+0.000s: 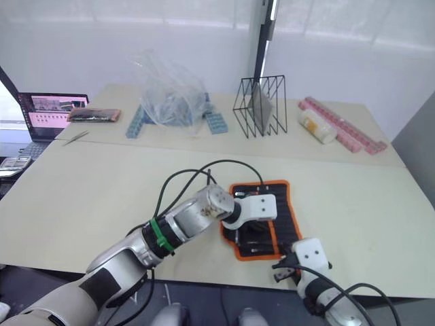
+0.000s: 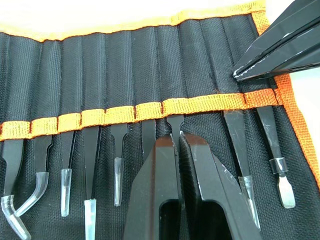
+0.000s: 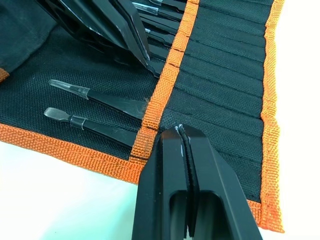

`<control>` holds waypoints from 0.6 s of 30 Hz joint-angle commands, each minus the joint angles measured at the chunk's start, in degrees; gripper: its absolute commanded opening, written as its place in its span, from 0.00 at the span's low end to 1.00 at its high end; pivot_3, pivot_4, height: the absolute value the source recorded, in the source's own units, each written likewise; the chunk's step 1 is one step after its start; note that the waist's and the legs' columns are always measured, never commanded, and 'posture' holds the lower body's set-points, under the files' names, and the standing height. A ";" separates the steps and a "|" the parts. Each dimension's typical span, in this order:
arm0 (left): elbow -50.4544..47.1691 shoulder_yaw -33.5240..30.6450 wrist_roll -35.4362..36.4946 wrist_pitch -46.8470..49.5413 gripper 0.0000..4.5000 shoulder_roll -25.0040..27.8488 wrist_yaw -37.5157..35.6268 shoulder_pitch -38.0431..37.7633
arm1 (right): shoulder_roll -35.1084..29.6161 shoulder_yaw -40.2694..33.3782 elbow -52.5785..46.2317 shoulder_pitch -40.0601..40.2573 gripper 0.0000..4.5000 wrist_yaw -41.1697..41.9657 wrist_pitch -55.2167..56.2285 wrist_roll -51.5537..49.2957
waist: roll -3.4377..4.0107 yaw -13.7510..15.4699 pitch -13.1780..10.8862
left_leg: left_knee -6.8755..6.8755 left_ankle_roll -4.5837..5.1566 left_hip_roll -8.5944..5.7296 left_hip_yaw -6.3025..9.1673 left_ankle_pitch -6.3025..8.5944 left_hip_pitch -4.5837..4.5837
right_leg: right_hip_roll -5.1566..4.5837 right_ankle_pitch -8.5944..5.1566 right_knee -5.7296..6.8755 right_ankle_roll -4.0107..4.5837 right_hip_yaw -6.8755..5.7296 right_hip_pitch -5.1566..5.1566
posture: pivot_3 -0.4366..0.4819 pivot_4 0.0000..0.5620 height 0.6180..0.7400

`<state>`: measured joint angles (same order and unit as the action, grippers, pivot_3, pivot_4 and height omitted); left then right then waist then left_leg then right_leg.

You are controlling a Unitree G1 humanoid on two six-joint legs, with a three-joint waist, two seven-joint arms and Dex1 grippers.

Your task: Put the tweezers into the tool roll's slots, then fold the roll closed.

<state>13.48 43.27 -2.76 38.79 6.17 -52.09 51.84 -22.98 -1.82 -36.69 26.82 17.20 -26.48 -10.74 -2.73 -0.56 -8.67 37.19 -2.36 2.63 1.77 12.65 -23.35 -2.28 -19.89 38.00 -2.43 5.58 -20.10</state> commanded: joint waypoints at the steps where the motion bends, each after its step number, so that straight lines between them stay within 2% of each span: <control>1: 0.88 -0.40 -1.05 -2.56 0.01 -1.88 1.02 -0.89 | 0.16 2.52 3.52 2.02 0.00 0.60 -3.76 0.39 | 0.00 0.09 0.01 | 0.03 0.00 0.00 0.01 0.00 -0.01 | 0.00 0.00 0.01 -0.01 0.00 0.00 | 0.48 0.27 0.71; 8: -0.53 -2.28 -1.37 -2.65 0.01 -1.39 0.08 -1.03 | 0.27 2.82 3.76 1.86 0.00 0.70 -3.69 0.63 | 0.00 0.25 0.02 | 0.13 0.00 -0.02 0.02 0.00 -0.01 | -0.01 0.02 0.03 -0.04 -0.01 0.04 | 0.48 0.27 0.71; 9: -1.77 -2.73 -1.07 -2.32 0.16 -0.73 -0.73 -0.75 | 0.25 2.84 3.80 1.83 0.00 0.72 -3.68 0.66 | 0.00 0.18 0.02 | 0.13 0.00 -0.02 0.02 0.00 -0.02 | -0.01 0.02 0.03 -0.04 -0.01 0.04 | 0.48 0.27 0.71; 14: -9.14 -5.77 0.32 -0.10 0.52 4.02 -4.55 1.04 | 0.20 2.94 4.06 1.71 0.00 0.72 -3.56 0.75 | 0.14 -0.32 0.07 | 0.06 0.00 0.00 0.04 0.00 -0.07 | 0.01 0.02 0.08 -0.04 -0.03 -0.04 | 0.48 0.27 0.71; 18: -16.35 -13.31 4.67 2.75 0.81 10.03 -7.89 2.79 | 0.17 3.05 4.51 1.72 0.00 0.85 -3.25 0.90 | 0.17 -0.35 0.06 | 0.04 0.00 0.01 0.05 0.00 -0.05 | 0.02 0.03 0.08 -0.03 -0.04 -0.05 | 0.48 0.27 0.71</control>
<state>0.93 33.71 -0.21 40.54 15.60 -58.73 52.62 -22.81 -1.18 -36.77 26.53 17.17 -26.46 -10.28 -2.56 -0.91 -8.61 37.23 -2.35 2.63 1.83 12.65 -23.40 -2.26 -19.87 38.08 -2.46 5.54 -20.15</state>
